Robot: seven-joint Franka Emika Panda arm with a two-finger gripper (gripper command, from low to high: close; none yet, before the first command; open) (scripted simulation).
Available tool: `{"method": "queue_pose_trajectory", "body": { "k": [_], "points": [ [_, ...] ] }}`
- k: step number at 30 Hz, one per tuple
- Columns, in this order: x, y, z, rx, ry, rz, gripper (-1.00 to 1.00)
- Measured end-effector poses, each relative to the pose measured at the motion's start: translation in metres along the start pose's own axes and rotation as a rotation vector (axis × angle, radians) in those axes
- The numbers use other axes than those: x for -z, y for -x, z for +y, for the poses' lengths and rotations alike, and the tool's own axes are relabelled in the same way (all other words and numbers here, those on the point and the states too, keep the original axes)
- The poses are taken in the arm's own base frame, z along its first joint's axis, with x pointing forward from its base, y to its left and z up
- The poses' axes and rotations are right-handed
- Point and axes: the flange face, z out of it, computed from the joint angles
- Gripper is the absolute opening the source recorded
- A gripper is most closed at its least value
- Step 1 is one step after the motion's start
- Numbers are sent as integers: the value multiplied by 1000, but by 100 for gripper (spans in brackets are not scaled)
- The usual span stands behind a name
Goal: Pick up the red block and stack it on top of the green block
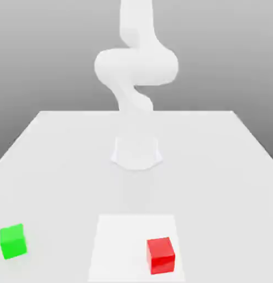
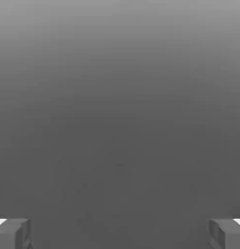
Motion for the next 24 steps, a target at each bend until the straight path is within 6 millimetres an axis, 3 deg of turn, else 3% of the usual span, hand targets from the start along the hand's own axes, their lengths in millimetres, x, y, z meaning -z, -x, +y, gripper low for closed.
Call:
{"method": "queue_pose_trajectory", "body": {
  "k": [6,13,19,24],
  "points": [
    [-125,25,8,38,124,-138,0],
    [-252,80,43,84,261,-296,0],
    [-340,146,91,127,375,-435,0],
    [-395,204,141,154,461,-540,0]
  ]
}}
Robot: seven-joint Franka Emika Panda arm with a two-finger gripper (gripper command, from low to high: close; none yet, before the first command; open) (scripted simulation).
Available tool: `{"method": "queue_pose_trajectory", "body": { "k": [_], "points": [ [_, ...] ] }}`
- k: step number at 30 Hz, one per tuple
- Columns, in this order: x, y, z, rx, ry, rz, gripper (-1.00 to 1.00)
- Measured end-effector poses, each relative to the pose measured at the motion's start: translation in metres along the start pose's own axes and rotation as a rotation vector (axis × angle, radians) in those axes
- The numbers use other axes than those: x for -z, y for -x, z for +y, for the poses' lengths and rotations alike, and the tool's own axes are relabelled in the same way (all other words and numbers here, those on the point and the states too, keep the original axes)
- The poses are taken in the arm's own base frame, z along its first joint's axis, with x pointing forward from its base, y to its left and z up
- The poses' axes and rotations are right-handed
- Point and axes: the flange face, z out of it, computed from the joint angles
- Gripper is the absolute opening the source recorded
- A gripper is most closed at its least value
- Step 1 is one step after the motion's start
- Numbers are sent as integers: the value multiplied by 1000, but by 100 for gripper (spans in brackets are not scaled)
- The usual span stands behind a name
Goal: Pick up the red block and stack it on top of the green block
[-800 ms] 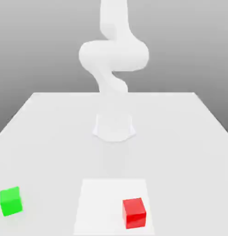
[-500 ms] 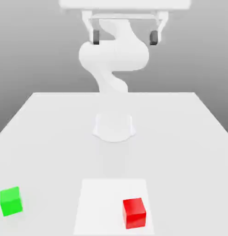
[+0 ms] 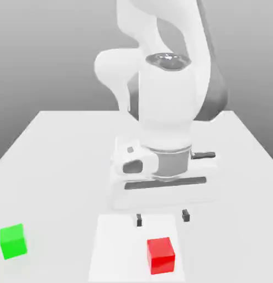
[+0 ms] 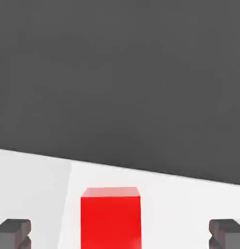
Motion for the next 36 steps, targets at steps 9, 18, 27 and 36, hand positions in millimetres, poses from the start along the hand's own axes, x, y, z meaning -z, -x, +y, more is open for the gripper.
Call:
{"method": "queue_pose_trajectory", "body": {
  "k": [9,18,27,36],
  "points": [
    [-63,3,2,2,9,-12,-100],
    [-6,-10,14,-63,11,-11,-100],
    [22,-125,202,-838,16,-7,-100],
    [-25,-150,306,-1199,14,-5,100]
  ]
}}
